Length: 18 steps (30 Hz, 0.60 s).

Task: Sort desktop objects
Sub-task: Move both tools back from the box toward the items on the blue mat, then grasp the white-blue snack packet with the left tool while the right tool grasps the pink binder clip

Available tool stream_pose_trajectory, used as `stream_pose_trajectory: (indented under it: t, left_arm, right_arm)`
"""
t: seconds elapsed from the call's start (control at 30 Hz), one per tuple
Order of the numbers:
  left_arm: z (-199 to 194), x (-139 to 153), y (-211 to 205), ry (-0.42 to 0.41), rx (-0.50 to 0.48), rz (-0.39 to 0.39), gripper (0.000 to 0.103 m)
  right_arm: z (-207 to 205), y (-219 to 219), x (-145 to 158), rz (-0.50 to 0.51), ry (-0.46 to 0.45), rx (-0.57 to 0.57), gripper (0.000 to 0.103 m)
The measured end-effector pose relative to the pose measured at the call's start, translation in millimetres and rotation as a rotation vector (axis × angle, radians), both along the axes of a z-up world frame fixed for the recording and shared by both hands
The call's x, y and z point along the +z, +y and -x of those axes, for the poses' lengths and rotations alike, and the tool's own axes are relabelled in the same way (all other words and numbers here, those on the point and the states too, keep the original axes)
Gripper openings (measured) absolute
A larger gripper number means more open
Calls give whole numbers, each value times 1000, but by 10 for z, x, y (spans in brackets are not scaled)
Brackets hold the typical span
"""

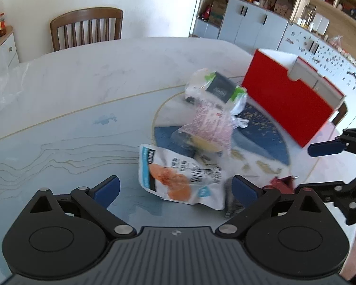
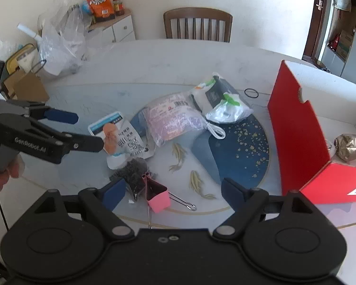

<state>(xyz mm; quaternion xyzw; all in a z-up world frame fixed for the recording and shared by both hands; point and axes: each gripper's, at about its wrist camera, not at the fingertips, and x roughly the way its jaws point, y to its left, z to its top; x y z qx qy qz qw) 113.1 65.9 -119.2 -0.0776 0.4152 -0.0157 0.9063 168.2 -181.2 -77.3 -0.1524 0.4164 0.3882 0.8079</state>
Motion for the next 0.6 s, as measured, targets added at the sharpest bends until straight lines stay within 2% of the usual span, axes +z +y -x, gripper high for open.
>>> stream_pose_trajectory:
  t: [0.37, 0.6]
  left_arm:
    - [-276, -229, 64, 35, -27, 10, 101]
    - [-353, -307, 38, 50, -41, 32, 101]
  right_arm:
    - [-55, 143, -152, 48, 14, 57, 72]
    - [-70, 202, -254, 78, 34, 103, 54]
